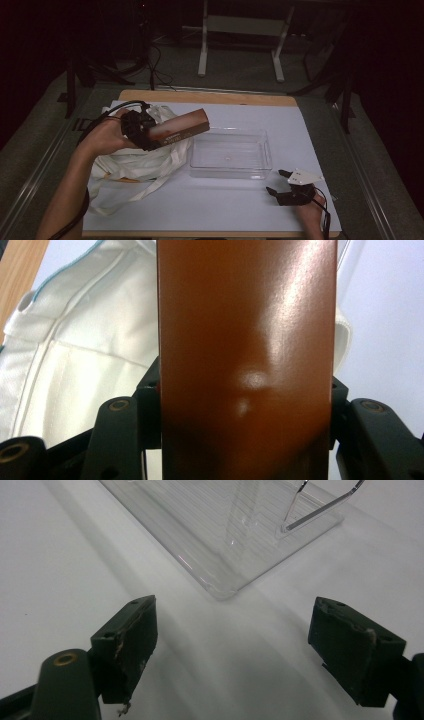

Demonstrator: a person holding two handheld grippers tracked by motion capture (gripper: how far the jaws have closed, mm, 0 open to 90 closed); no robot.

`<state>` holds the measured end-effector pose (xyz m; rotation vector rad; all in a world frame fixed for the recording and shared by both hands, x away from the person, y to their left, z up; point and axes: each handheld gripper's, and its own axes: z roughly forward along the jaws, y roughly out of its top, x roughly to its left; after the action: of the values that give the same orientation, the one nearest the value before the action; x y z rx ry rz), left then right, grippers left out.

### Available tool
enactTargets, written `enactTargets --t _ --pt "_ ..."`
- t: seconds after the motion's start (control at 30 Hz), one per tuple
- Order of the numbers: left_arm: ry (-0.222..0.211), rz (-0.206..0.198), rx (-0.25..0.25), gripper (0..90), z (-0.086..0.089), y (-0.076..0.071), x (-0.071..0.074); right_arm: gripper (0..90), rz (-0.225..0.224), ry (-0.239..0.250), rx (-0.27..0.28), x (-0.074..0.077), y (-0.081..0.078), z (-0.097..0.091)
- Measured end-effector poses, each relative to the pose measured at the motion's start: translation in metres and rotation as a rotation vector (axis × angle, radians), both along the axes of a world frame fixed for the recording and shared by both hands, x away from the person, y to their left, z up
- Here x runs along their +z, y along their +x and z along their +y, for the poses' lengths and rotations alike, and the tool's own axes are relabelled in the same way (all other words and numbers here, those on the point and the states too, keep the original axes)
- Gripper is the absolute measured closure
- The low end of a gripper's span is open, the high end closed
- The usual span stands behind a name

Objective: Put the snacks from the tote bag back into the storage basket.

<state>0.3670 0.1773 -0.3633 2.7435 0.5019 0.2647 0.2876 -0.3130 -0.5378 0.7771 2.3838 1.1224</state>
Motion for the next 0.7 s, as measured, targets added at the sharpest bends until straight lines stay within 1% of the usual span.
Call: enactTargets --t 0.43,0.6,0.63,0.67,0.7 --pt "0.003 -0.001 -0.032 44.3 -0.016 0.002 0.001 19.9 -0.001 -0.001 0.001 0.0 0.0 0.0" --pt "-0.012 -0.001 -0.045 44.3 -0.022 0.003 -0.001 19.9 -0.002 -0.003 0.003 0.0 0.0 0.0" --pt "-0.004 -0.005 -0.057 44.3 -0.026 0.003 -0.001 19.9 -0.002 -0.003 0.003 0.0 0.0 0.0" --pt "-0.006 -0.015 -0.06 44.3 -0.028 0.003 -0.001 19.9 -0.002 -0.003 0.003 0.0 0.0 0.0" --pt "-0.009 -0.013 -0.06 44.3 -0.029 0.003 -0.001 19.9 0.0 -0.003 0.002 0.0 0.0 0.001"
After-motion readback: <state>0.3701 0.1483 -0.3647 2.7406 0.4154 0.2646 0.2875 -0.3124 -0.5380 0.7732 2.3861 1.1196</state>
